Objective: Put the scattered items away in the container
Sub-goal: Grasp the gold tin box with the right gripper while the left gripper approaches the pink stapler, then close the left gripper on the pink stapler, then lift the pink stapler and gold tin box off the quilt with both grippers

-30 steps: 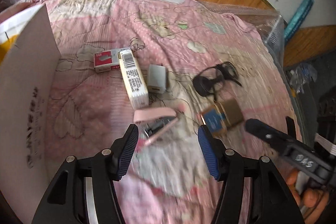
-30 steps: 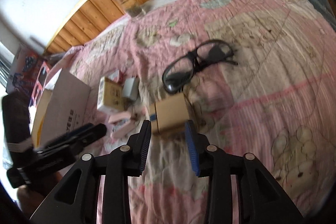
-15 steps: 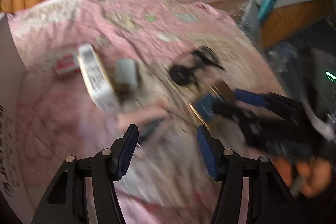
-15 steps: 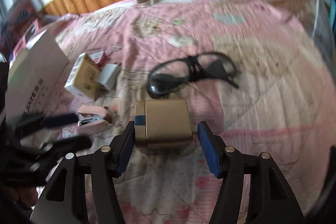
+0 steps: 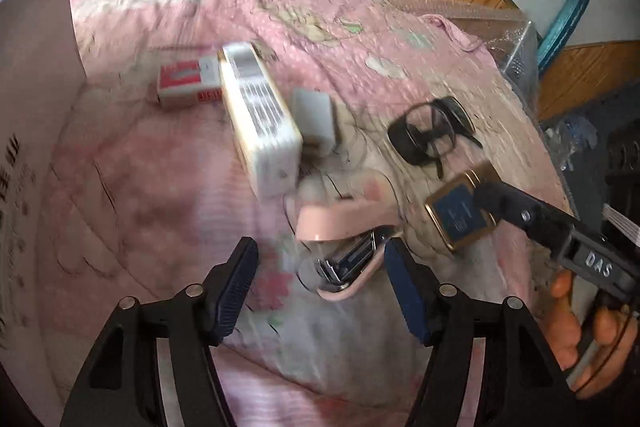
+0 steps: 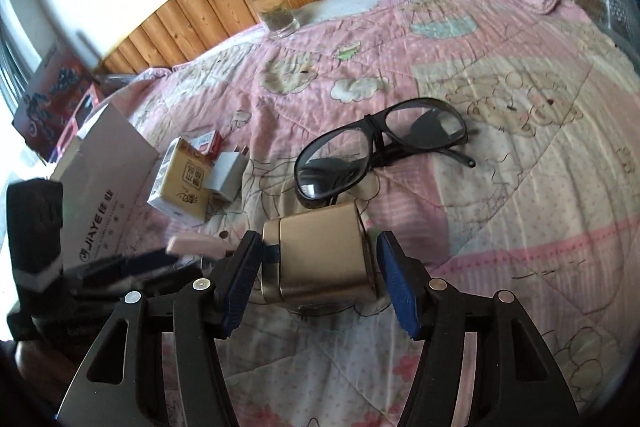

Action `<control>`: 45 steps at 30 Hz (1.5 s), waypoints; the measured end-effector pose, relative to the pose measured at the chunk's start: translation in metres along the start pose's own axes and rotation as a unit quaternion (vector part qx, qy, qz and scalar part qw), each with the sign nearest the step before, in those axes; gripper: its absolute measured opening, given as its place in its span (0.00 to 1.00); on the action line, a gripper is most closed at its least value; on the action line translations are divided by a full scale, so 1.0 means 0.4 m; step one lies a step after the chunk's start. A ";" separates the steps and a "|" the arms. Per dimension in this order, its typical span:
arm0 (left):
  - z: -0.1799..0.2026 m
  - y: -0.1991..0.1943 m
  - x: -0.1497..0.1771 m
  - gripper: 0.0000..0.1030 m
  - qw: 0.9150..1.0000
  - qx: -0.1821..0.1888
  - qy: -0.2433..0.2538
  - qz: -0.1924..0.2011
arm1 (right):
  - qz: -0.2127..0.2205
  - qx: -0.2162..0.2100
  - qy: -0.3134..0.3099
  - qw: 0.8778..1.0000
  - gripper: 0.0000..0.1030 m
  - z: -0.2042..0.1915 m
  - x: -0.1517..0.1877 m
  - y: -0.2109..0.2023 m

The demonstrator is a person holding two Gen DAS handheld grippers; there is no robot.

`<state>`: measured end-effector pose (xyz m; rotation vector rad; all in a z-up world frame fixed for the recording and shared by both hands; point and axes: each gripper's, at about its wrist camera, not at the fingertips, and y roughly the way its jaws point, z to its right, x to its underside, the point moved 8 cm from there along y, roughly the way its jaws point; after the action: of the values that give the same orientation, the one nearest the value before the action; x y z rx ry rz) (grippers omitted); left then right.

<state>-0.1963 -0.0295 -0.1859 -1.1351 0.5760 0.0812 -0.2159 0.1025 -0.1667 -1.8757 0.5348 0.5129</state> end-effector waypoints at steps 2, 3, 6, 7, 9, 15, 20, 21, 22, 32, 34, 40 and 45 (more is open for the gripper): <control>0.038 0.003 0.036 0.64 0.996 -0.050 0.068 -0.009 | 0.002 -0.004 0.002 1.000 0.61 0.001 0.005 -0.003; 0.051 0.001 0.047 0.64 0.995 -0.060 0.085 -0.009 | 0.003 -0.005 0.003 1.000 0.61 0.001 0.006 -0.004; 0.063 -0.018 0.032 0.64 0.997 -0.025 0.073 0.008 | 0.004 -0.003 -0.003 1.000 0.61 -0.002 0.010 -0.006; 0.059 -0.022 0.021 0.64 0.997 -0.026 0.073 0.016 | 0.003 0.001 -0.009 1.000 0.61 -0.004 0.010 -0.003; 0.064 -0.031 -0.004 0.64 0.995 -0.023 0.088 0.037 | 0.007 0.008 -0.022 1.000 0.61 -0.011 0.009 -0.001; 0.147 -0.008 -0.026 0.58 0.983 0.039 0.169 0.053 | 0.002 0.020 -0.044 0.999 0.59 -0.017 0.004 0.034; 0.178 0.006 0.005 0.18 0.978 0.027 0.201 0.040 | -0.004 0.020 -0.025 0.999 0.55 0.007 0.015 0.032; 0.175 0.004 0.008 0.19 0.978 0.023 0.204 0.042 | -0.003 0.020 -0.026 0.999 0.55 0.008 0.017 0.031; 0.170 0.005 0.010 0.24 0.977 0.017 0.206 0.042 | -0.001 0.020 -0.026 0.999 0.55 0.008 0.017 0.031; 0.107 0.008 0.022 0.26 0.989 0.007 0.147 0.010 | 0.001 0.037 -0.013 0.999 0.54 0.005 0.021 0.020; 0.095 0.002 0.019 0.26 0.992 -0.016 0.127 -0.003 | -0.002 0.040 -0.011 0.999 0.53 0.002 0.031 0.005; 0.048 -0.050 0.024 0.26 0.991 -0.088 0.100 -0.026 | -0.013 0.050 -0.006 0.999 0.53 -0.021 0.073 -0.037; 0.010 -0.134 0.029 0.26 0.988 -0.125 0.089 -0.014 | -0.016 0.054 -0.011 0.998 0.53 -0.065 0.110 -0.070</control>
<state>-0.1665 -0.0519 -0.1457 -1.4030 0.7227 0.0276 -0.1615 0.0820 -0.1623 -1.7698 0.5077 0.4744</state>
